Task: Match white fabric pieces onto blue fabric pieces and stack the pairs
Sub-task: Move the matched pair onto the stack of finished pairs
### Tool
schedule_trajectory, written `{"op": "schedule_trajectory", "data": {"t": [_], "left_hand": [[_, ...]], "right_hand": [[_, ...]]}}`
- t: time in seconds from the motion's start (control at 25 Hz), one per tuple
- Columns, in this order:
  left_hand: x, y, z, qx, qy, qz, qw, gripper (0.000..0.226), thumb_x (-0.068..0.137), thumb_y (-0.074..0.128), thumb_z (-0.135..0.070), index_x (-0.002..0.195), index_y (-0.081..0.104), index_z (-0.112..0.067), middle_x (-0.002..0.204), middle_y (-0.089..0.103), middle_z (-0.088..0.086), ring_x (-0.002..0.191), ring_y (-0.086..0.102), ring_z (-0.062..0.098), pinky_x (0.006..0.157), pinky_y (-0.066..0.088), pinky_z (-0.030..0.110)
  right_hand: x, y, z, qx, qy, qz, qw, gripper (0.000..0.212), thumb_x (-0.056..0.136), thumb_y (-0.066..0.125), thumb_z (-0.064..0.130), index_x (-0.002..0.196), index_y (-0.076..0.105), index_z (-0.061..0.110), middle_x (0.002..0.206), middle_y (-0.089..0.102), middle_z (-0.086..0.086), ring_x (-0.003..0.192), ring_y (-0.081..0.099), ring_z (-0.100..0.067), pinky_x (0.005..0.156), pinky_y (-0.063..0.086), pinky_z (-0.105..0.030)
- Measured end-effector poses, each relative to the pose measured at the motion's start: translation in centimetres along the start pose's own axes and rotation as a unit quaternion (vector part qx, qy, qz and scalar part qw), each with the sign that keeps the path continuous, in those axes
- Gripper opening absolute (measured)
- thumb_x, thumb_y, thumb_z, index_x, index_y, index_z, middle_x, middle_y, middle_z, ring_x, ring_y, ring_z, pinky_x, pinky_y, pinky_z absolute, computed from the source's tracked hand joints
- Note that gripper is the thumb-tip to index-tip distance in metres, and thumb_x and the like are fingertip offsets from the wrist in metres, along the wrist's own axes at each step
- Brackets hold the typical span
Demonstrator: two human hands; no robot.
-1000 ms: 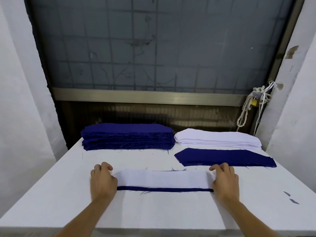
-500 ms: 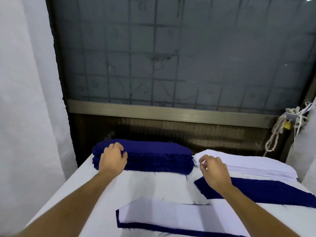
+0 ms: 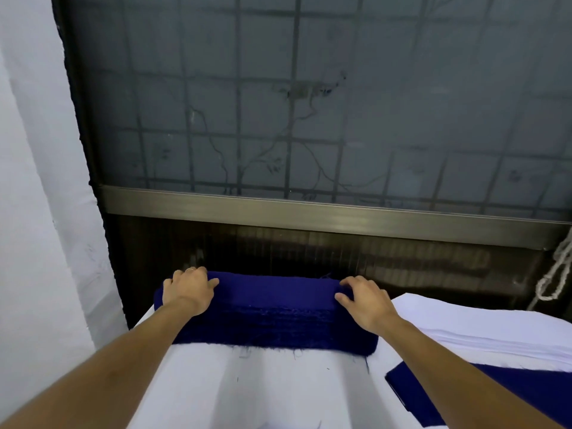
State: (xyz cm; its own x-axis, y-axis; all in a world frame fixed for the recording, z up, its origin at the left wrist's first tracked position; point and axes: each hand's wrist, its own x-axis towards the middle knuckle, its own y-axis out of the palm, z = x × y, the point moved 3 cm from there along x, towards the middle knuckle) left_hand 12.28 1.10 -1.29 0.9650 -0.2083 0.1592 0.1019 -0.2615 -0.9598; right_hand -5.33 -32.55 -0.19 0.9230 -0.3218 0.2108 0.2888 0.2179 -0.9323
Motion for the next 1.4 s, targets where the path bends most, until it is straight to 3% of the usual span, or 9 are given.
{"op": "schedule_trajectory", "data": {"t": [0.2,0.36,0.52,0.72,0.84,0.96,1.08,1.24,1.4], "left_hand": [[1.5,-0.4,0.3,-0.059,0.012,-0.018,0.998,0.026,0.098,0.062,-0.038,0.119,0.066,-0.025,0.123,0.063,0.003,0.109,0.06,0.021,0.099,0.051,0.044],[2.1,-0.4,0.8,-0.092,0.021,0.014,0.995,0.02,0.093,0.069,-0.038,0.11,0.065,-0.027,0.114,0.062,-0.003,0.108,0.06,0.018,0.099,0.051,0.044],[2.7,-0.2,0.9,-0.157,0.011,0.047,0.986,0.004,0.093,0.07,-0.028,0.09,0.067,-0.026,0.098,0.066,-0.003,0.095,0.063,0.015,0.094,0.055,0.044],[2.7,0.1,0.7,-0.125,0.063,0.07,0.988,0.005,0.098,0.063,-0.024,0.102,0.065,-0.021,0.113,0.061,0.002,0.103,0.06,0.017,0.1,0.052,0.042],[2.6,-0.2,0.8,-0.115,0.086,0.051,0.988,0.023,0.097,0.065,-0.026,0.119,0.062,-0.024,0.122,0.053,0.0,0.11,0.055,0.015,0.104,0.049,0.038],[2.8,-0.5,0.8,-0.12,0.078,0.074,0.987,0.027,0.095,0.068,-0.025,0.122,0.062,-0.024,0.122,0.053,0.0,0.112,0.056,0.016,0.105,0.048,0.038],[3.1,-0.8,0.6,-0.133,0.074,0.094,0.984,0.011,0.094,0.069,-0.021,0.103,0.063,-0.025,0.113,0.058,-0.003,0.108,0.056,0.016,0.099,0.049,0.035],[3.6,-0.9,0.2,-0.135,0.082,0.12,0.98,0.033,0.095,0.068,-0.016,0.126,0.061,-0.022,0.109,0.057,-0.003,0.107,0.057,0.015,0.102,0.048,0.034],[4.1,-0.7,-0.5,-0.094,0.108,0.162,0.976,0.04,0.098,0.061,-0.012,0.137,0.057,-0.022,0.135,0.054,0.002,0.127,0.052,0.019,0.114,0.041,0.039]], "right_hand": [[1.8,2.0,0.4,-0.014,-0.013,-0.006,1.0,0.043,0.102,0.05,0.045,0.142,0.048,0.028,0.143,0.05,0.005,0.13,0.048,-0.017,0.112,0.037,-0.04],[2.2,3.1,0.7,-0.002,-0.042,-0.031,0.999,0.042,0.102,0.052,0.035,0.143,0.046,0.03,0.146,0.046,0.009,0.134,0.043,-0.013,0.115,0.031,-0.037],[2.0,4.0,0.9,0.013,-0.042,-0.04,0.998,0.04,0.104,0.049,0.029,0.144,0.044,0.034,0.148,0.043,0.011,0.137,0.038,-0.012,0.118,0.025,-0.036],[1.8,4.3,1.0,0.023,-0.035,-0.034,0.999,0.042,0.104,0.048,0.027,0.145,0.042,0.036,0.15,0.041,0.013,0.14,0.033,-0.011,0.119,0.021,-0.038],[1.8,4.3,1.2,0.038,-0.031,-0.029,0.998,0.044,0.104,0.049,0.025,0.145,0.041,0.038,0.15,0.041,0.014,0.141,0.032,-0.011,0.12,0.018,-0.039],[1.7,4.3,1.2,0.036,-0.029,-0.026,0.999,0.044,0.104,0.047,0.024,0.145,0.04,0.04,0.15,0.039,0.014,0.141,0.031,-0.01,0.12,0.017,-0.038],[1.5,4.5,1.3,0.036,-0.025,-0.023,0.999,0.045,0.105,0.046,0.024,0.146,0.039,0.041,0.152,0.037,0.014,0.142,0.03,-0.011,0.121,0.016,-0.039],[1.5,4.6,1.3,0.035,-0.019,-0.018,0.999,0.045,0.105,0.045,0.025,0.146,0.037,0.041,0.154,0.035,0.013,0.144,0.028,-0.012,0.122,0.014,-0.04],[1.4,4.7,1.3,0.036,-0.018,-0.019,0.999,0.046,0.105,0.044,0.025,0.147,0.037,0.041,0.154,0.035,0.013,0.144,0.028,-0.012,0.121,0.015,-0.041]]}}
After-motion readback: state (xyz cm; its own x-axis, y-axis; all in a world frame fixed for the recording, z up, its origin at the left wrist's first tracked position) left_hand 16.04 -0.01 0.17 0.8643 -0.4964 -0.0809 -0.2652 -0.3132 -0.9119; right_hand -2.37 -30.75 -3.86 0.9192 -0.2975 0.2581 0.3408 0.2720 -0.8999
